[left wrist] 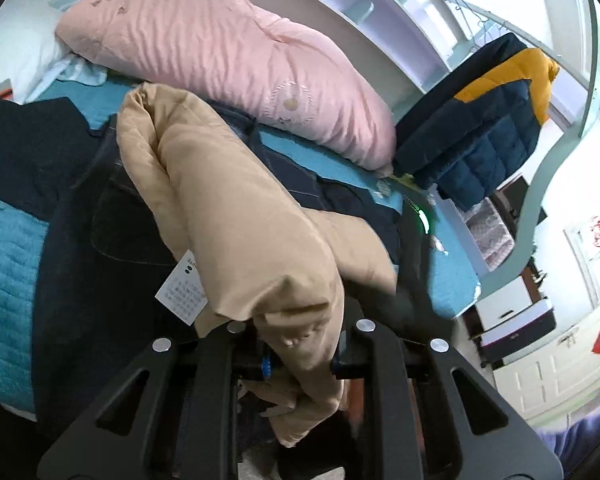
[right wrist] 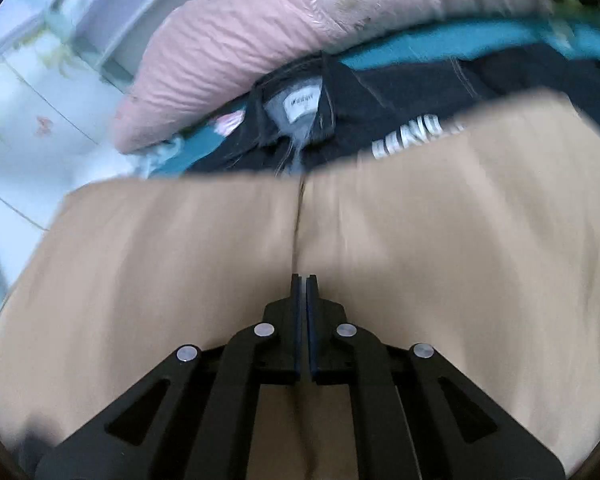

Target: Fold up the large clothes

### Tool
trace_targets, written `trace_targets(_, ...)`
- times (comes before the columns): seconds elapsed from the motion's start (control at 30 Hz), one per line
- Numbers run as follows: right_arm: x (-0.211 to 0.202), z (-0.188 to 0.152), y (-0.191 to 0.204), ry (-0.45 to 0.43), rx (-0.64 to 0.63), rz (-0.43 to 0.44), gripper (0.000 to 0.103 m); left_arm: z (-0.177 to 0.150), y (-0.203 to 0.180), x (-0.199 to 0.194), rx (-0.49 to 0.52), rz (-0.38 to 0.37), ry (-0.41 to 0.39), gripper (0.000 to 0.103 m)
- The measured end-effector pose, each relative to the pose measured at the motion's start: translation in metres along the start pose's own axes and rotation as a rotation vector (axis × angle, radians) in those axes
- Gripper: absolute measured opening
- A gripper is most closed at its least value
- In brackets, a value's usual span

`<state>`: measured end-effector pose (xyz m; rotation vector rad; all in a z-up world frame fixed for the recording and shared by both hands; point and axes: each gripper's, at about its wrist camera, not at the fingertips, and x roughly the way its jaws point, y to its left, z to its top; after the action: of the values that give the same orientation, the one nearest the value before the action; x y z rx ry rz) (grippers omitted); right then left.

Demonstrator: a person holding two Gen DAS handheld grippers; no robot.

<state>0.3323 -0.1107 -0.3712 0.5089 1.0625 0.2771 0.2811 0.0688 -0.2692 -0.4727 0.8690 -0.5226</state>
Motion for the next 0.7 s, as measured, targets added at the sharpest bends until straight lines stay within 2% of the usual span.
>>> trace_targets(0.03,0.01,-0.015,0.001,0.037,-0.022,-0.026,0.002,0.0,-0.002,0.001,0.002,0.0,-0.002,0.018)
trace_targets(0.1,0.03,-0.034,-0.013,0.076,0.008,0.002,0.0,0.001,-0.007,0.007,0.012,0.012,0.016,0.019)
trace_targets(0.17,0.036,-0.035,-0.022,0.063,0.018,0.034,0.0,-0.002,-0.012,0.018,0.044,0.042,0.052,0.019)
trace_targets(0.27,0.014,-0.026,-0.025,0.023,0.029,0.079,0.0,-0.002,-0.036,0.025,0.102,0.027,0.047,0.018)
trace_targets(0.37,-0.029,-0.018,-0.035,-0.046,-0.023,0.013,0.005,0.003,-0.065,0.039,0.168,0.011,0.055,0.018)
trace_targets(0.43,-0.059,-0.012,-0.05,-0.097,-0.059,-0.077,0.005,0.003,-0.089,0.054,0.223,0.006,0.062,0.018)
trace_targets(0.57,-0.093,-0.014,-0.09,-0.121,-0.066,-0.212,0.005,-0.003,-0.137,0.094,0.312,-0.016,0.115,0.019)
trace_targets(0.63,-0.087,-0.014,-0.114,-0.099,0.005,-0.182,0.005,-0.009,-0.155,0.116,0.34,-0.034,0.152,0.019)
trace_targets(0.7,-0.078,-0.02,-0.148,-0.071,0.144,-0.116,0.005,-0.017,-0.173,0.14,0.376,-0.049,0.191,0.019)
